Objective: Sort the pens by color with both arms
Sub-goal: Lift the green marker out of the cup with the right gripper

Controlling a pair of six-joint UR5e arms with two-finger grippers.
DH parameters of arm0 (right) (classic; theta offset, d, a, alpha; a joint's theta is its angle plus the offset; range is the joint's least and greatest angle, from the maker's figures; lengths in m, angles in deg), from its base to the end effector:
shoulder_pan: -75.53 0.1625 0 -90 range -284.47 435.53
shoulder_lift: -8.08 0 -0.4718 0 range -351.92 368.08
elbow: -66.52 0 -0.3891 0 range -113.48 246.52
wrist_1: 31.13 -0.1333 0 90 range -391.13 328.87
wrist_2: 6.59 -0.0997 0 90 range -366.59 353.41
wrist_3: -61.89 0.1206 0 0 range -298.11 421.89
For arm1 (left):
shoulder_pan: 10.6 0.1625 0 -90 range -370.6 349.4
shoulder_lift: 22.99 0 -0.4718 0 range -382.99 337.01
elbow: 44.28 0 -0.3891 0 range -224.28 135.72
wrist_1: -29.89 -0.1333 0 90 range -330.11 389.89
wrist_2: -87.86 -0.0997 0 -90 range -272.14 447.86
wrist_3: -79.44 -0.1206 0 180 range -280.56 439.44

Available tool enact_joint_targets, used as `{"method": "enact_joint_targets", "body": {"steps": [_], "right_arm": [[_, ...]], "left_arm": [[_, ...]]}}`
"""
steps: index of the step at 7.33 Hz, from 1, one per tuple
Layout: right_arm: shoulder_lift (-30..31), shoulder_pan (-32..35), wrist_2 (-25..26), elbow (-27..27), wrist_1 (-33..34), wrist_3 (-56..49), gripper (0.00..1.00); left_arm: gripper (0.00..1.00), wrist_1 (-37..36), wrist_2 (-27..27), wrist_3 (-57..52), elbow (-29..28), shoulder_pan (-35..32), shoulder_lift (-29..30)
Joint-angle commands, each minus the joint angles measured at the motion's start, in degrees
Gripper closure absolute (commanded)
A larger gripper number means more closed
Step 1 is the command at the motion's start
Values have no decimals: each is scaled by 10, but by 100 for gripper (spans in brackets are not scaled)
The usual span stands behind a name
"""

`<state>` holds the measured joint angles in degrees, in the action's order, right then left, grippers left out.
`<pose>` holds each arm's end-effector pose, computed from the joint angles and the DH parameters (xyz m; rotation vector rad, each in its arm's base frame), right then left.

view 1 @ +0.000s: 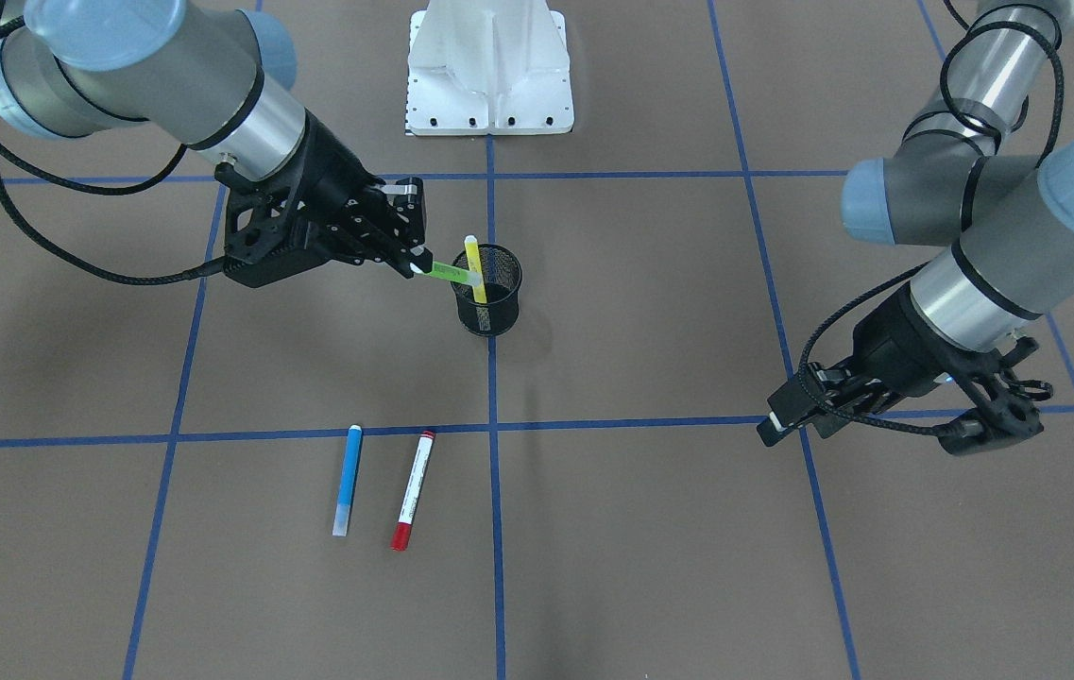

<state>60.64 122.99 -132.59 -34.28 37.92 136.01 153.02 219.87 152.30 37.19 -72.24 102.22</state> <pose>-0.4088 -0.5378 0.1883 0.1437 -1.2717 0.0948 0.3087 -0.6826 0.3322 0.1177 1.1873 -0.3006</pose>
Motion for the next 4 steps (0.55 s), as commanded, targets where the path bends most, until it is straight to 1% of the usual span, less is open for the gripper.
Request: {"method": "enact_joint_targets", "body": {"steps": [1,2,3,4], "right_arm": [[-4,-78,266,-14,-1,-2,100],[-18,-125,410,-4,1,-13,100],[-22,-134,450,-1,3,-7,100],[-38,-164,561,23,6,-5,100]], "left_arm": [[19,1,0,0,0,-1,0],[19,2,0,0,0,-1,-2],[19,2,0,0,1,-1,-4],[19,2,0,1,1,-1,-4]]}}
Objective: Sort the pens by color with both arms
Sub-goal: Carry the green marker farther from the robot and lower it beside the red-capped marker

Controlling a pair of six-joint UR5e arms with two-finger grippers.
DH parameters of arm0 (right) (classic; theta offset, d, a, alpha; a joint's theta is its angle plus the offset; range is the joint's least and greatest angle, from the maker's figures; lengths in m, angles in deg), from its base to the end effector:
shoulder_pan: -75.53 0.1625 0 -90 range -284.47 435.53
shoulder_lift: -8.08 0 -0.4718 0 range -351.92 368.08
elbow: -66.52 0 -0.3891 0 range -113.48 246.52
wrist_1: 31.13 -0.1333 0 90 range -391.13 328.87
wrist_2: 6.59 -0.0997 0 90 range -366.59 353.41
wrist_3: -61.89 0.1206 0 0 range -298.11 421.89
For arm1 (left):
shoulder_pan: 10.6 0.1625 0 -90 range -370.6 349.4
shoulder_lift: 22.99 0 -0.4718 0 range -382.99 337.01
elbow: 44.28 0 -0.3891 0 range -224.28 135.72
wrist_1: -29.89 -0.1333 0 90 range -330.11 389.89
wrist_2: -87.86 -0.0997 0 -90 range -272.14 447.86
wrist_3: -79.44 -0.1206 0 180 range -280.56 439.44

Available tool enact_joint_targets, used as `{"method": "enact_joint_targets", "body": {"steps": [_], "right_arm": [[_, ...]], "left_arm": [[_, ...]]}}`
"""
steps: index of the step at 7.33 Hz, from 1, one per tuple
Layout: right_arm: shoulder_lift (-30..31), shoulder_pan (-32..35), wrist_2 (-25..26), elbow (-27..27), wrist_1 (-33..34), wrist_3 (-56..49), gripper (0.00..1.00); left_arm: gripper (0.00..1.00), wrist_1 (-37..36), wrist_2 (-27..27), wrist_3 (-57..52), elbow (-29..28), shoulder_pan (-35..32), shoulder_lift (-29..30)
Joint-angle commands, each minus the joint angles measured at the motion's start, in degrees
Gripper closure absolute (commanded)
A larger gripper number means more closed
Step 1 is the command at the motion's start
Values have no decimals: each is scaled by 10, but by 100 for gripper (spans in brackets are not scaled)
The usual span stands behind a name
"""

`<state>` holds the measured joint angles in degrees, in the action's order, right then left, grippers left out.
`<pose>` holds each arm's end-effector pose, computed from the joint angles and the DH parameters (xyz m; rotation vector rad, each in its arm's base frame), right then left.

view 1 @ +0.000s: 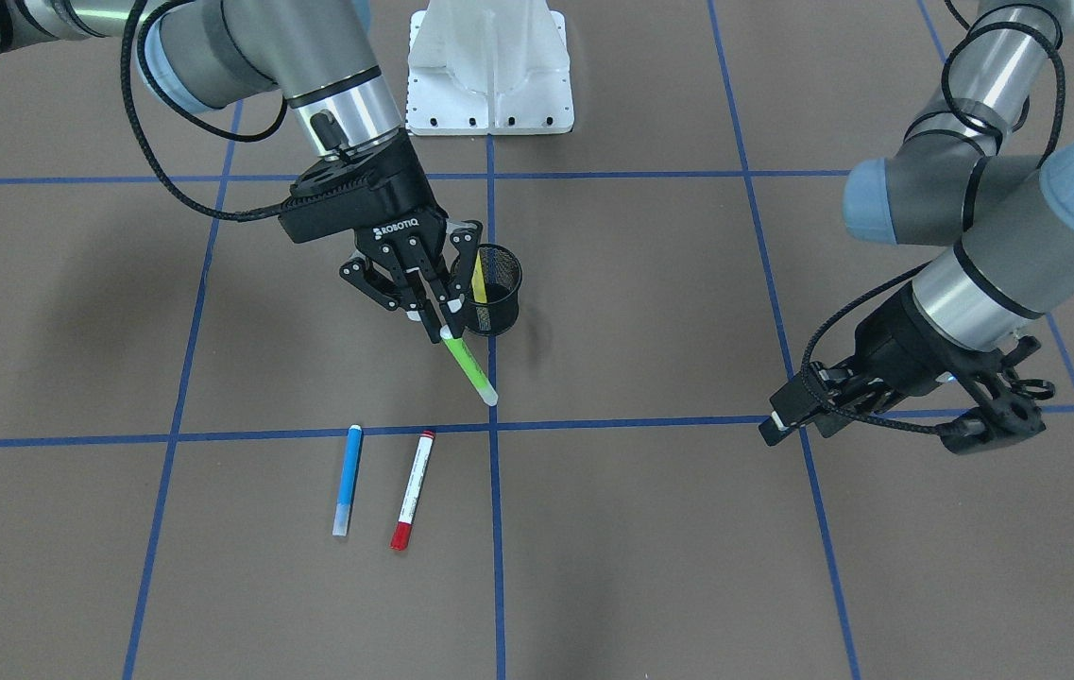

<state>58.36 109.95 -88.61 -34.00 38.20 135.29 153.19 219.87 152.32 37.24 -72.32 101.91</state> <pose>-0.4892 -0.5171 0.1711 0.6451 -1.0692 0.3559 0.3072 -0.6819 0.3354 0.1173 1.1863 -0.3029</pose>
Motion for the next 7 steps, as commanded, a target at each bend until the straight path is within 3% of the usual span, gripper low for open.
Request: {"method": "enact_joint_targets", "body": {"steps": [1,2,4,7], "right_arm": [[-68,-54,208,107,3,3,100],[-114,-62,269,187,2,4,100],[-129,-69,309,259,3,6,100],[-145,-94,373,306,2,7,100]], "left_arm": [[19,0,0,0,0,-1,-2],[19,0,0,1,0,-1,-2],[19,0,0,0,0,-1,-2],[18,-1,0,0,-1,0,-2]]}}
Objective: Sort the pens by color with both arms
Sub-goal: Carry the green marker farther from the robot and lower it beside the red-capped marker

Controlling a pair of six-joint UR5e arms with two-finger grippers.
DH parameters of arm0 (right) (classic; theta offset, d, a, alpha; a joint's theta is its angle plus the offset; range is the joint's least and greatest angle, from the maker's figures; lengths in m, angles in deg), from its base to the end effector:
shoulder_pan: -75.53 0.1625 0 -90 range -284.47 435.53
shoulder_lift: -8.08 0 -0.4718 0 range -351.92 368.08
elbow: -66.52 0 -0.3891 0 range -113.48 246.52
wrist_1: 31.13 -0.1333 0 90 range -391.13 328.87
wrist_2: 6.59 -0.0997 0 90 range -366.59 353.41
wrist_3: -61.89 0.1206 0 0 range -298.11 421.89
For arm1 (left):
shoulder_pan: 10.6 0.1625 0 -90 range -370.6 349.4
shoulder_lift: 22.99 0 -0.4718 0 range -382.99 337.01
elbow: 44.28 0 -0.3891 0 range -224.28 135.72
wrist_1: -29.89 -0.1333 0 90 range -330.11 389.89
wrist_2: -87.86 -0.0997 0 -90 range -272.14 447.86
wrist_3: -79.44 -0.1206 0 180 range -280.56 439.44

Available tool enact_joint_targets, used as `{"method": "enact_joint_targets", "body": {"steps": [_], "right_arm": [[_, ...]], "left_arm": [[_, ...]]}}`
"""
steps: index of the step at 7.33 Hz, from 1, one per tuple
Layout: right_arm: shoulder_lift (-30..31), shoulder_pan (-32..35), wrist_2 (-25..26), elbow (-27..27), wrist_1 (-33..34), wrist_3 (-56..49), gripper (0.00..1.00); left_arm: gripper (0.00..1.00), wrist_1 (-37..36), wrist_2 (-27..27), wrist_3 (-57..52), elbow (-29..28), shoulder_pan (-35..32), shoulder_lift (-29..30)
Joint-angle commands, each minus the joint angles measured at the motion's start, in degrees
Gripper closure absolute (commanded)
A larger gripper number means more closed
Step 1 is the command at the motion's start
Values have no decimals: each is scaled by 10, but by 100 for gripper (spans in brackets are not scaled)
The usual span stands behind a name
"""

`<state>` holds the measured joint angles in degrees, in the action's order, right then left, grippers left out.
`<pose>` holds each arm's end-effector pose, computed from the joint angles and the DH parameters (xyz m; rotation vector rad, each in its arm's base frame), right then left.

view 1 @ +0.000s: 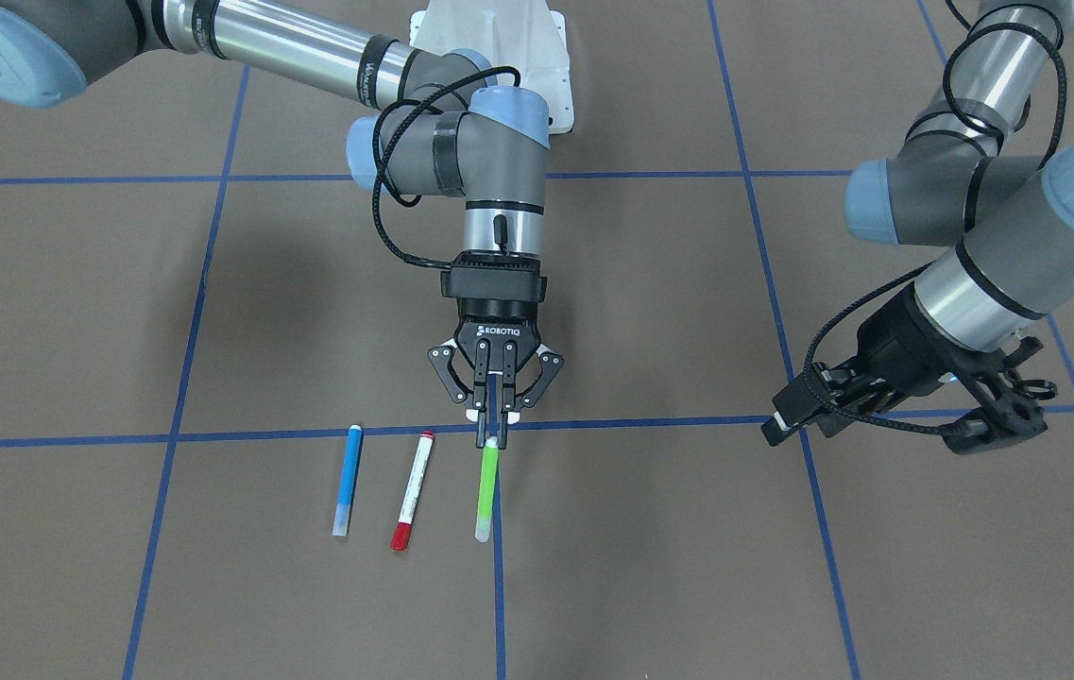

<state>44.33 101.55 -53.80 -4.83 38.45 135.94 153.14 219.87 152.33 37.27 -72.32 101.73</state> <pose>-0.6499 -0.5567 0.1857 0.9775 -0.6192 0.5171 0.3069 -0.6814 0.3376 0.1147 1.1842 -0.3047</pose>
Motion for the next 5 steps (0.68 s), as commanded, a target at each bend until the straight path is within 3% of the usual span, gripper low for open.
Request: {"method": "enact_joint_targets", "body": {"steps": [1,5], "right_arm": [[-2,-14,29,23,-1,0,100],[0,-17,31,36,-1,-6,100]], "left_arm": [[18,0,0,0,-1,0,0],[18,0,0,-1,-1,0,1]]}}
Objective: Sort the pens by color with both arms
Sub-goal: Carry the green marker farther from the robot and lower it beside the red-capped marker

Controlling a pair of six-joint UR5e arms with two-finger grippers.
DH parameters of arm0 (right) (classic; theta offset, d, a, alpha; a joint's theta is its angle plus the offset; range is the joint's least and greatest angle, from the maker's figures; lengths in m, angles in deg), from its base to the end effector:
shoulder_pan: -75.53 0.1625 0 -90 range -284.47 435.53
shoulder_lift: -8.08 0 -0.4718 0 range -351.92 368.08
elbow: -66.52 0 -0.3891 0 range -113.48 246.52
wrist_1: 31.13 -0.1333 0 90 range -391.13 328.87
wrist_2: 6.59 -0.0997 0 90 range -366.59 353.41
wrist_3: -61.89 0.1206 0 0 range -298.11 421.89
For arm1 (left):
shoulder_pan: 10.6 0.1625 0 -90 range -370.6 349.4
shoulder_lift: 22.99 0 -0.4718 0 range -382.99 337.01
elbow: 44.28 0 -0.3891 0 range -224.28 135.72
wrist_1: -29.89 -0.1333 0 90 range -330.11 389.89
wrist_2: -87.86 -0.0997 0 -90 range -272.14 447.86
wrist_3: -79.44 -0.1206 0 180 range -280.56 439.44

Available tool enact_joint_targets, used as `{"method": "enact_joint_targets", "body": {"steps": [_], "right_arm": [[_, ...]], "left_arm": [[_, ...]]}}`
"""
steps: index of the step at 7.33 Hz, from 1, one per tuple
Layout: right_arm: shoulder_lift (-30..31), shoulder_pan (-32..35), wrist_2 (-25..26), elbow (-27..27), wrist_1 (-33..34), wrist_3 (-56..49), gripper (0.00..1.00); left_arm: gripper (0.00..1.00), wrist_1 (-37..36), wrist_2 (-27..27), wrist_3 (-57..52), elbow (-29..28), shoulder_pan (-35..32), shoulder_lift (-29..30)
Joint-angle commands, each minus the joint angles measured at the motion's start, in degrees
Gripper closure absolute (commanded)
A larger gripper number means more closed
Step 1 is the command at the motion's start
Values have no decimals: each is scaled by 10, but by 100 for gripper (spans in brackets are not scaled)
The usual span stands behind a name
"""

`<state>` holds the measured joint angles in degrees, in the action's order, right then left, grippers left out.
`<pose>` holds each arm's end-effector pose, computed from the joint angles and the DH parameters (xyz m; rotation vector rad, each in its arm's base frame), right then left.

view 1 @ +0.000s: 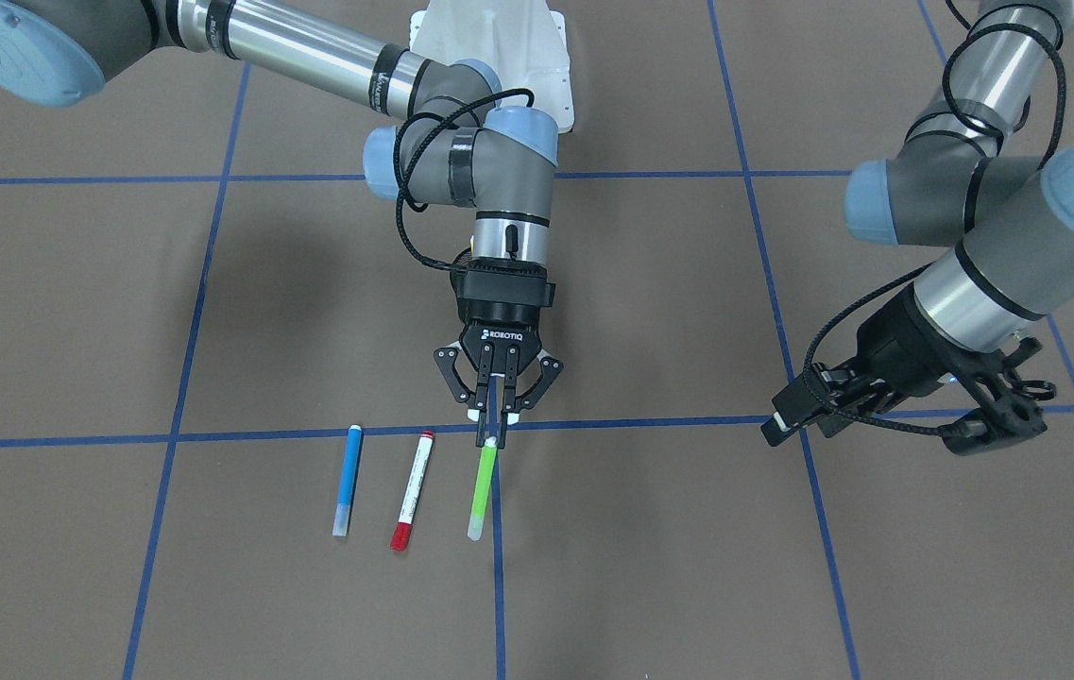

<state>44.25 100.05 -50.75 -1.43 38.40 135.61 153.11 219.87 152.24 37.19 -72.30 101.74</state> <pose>-0.6722 -0.5482 0.2086 1.0016 -0.5514 0.4921 0.3073 -0.6816 0.3382 0.1142 1.1830 -0.3039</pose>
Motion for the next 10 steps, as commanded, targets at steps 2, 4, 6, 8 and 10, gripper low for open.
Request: {"method": "enact_joint_targets", "body": {"steps": [2,4,6,8,10], "right_arm": [[-2,-1,1,11,0,-6,100],[-1,0,2,24,-1,-7,100],[-1,0,0,25,-1,-6,86],[3,-2,-2,23,-3,-6,51],[5,-3,-7,12,-6,-5,38]], "left_arm": [[18,0,-1,1,0,0,1],[17,1,-1,1,0,0,1],[17,1,0,1,0,0,1],[17,1,-1,1,1,0,2],[16,0,-1,1,2,0,3]]}}
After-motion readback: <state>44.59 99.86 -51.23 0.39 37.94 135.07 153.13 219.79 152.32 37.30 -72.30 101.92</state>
